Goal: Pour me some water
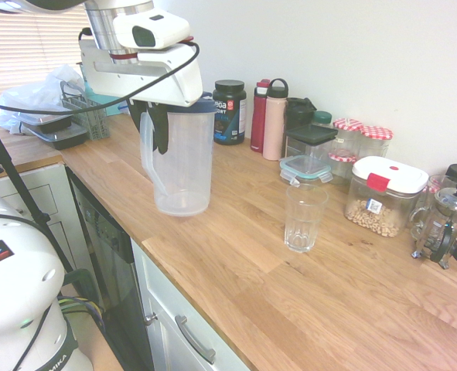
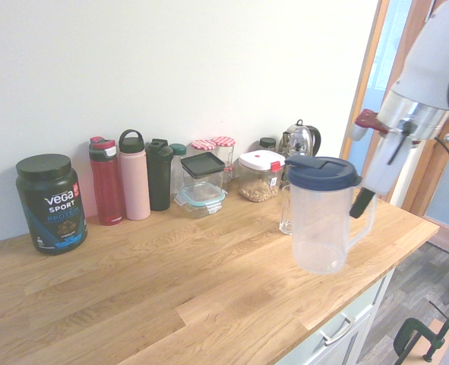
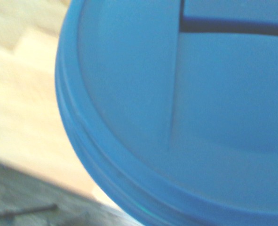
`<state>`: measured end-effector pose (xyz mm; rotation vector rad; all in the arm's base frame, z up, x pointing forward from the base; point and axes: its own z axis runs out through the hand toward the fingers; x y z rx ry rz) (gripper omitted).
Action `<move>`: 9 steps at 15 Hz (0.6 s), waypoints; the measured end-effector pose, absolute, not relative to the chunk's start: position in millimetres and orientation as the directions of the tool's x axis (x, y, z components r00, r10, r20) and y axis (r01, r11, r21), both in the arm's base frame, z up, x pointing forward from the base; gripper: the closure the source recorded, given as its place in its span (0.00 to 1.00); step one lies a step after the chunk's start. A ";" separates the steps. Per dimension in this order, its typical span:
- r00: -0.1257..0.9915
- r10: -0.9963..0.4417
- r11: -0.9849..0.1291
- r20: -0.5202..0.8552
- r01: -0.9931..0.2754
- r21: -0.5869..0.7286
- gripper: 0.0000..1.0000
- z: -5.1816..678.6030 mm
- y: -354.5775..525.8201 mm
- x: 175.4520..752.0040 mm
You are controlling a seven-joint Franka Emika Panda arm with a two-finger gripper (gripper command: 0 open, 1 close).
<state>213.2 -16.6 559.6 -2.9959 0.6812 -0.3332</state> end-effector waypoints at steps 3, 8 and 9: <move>0.925 -0.310 -0.950 0.218 -0.297 -0.092 1.00 559.3 -78.3 194.3; 0.962 -0.162 -0.982 0.219 -0.136 -0.128 1.00 544.7 -188.4 176.3; 0.966 -0.141 -0.984 0.216 -0.114 -0.133 1.00 543.6 -211.2 174.6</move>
